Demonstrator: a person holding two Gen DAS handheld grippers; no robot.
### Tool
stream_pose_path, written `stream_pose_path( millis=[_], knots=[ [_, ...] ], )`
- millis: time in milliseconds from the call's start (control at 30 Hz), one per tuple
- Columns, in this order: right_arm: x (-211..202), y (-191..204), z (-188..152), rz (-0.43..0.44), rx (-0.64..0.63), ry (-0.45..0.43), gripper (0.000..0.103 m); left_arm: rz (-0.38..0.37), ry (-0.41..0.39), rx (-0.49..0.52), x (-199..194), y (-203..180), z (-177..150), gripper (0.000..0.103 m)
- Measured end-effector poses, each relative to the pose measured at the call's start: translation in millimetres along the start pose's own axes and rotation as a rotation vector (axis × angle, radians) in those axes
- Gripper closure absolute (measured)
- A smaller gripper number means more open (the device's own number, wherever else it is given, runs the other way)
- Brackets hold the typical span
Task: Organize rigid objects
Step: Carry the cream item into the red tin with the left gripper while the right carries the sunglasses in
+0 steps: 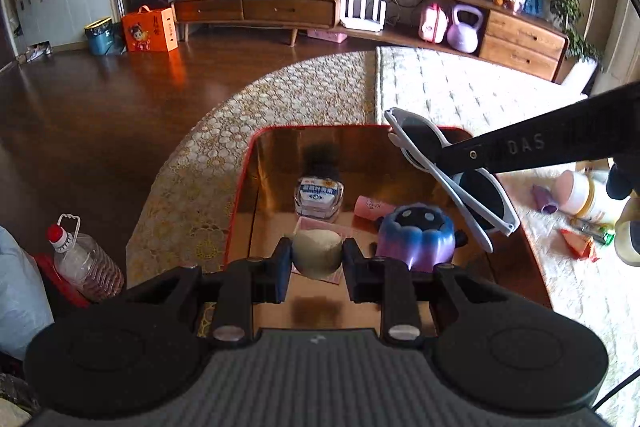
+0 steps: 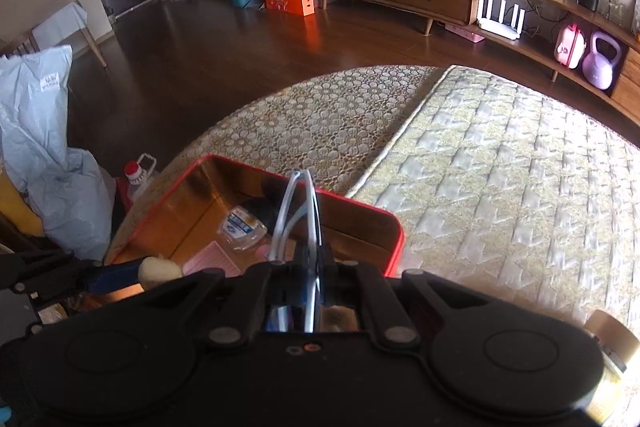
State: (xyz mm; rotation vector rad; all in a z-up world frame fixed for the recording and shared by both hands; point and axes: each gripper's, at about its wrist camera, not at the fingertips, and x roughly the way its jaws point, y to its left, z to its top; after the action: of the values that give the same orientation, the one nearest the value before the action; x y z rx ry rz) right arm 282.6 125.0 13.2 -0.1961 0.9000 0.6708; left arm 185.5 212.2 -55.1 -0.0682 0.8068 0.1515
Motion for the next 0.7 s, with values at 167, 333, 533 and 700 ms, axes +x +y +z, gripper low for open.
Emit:
stream_pose_path(
  millis=[167,333,533,700],
  knots=[
    [11,3,-6,0.005,-0.019,0.025,0.099,0.002,0.033,0.016,13,-3,-3,0.077],
    [13,3,-9,0.014,-0.01,0.035,0.098,0.013,0.049,0.039,19,-8,-5,0.077],
    [12,1,-10,0.018,-0.005,0.04,0.098,0.01,0.066,0.04,22,-12,-6,0.077],
    [6,-5,-13,0.021,0.016,0.041,0.097,0.016,0.084,0.037,21,-14,-7,0.076]
  ],
)
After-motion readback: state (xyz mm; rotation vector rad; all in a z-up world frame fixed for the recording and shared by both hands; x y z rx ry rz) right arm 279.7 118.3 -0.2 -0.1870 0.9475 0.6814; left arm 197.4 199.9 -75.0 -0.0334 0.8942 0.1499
